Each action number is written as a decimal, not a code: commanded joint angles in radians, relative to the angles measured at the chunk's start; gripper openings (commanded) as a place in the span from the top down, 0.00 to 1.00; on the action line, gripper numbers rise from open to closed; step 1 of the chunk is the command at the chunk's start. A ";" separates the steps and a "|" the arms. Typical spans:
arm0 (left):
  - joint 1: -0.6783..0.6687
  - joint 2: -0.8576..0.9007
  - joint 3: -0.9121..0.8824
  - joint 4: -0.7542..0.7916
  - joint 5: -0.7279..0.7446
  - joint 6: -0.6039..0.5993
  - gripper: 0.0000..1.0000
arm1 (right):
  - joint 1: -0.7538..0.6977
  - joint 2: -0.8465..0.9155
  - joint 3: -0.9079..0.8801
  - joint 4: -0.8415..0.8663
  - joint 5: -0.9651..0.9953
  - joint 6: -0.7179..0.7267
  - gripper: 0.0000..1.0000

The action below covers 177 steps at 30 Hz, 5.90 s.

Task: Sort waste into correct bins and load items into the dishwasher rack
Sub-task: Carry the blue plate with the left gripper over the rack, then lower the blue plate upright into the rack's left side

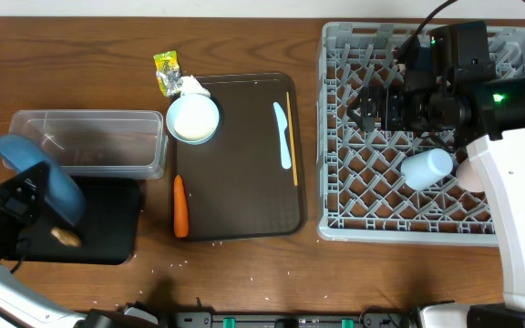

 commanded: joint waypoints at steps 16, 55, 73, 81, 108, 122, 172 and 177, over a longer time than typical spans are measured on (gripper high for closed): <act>-0.588 -0.175 0.119 0.004 -0.351 -0.062 0.94 | 0.010 0.003 0.001 0.072 -0.009 -0.015 0.05; -1.506 0.624 0.195 2.101 -0.604 -1.747 0.94 | -0.504 0.002 0.003 0.034 0.040 0.079 0.08; -1.744 0.658 0.234 2.063 -0.684 -1.459 0.94 | -0.600 0.003 0.003 -0.014 0.062 0.083 0.06; -1.781 0.658 0.234 2.018 -0.751 -1.342 0.94 | -0.600 0.003 0.003 -0.032 0.062 0.083 0.06; -1.785 0.828 0.235 1.987 -0.848 -1.288 0.94 | -0.599 0.003 0.003 -0.095 0.062 0.026 0.06; -1.695 0.829 0.235 1.941 -0.785 -1.288 0.26 | -0.599 0.003 0.003 -0.101 0.063 0.014 0.06; -1.786 0.489 0.236 0.565 -1.052 -0.555 0.94 | -0.599 0.003 0.003 -0.095 0.062 0.015 0.04; -1.819 0.541 0.236 0.610 -1.111 -0.555 0.94 | -0.599 0.003 0.003 -0.092 0.062 0.015 0.03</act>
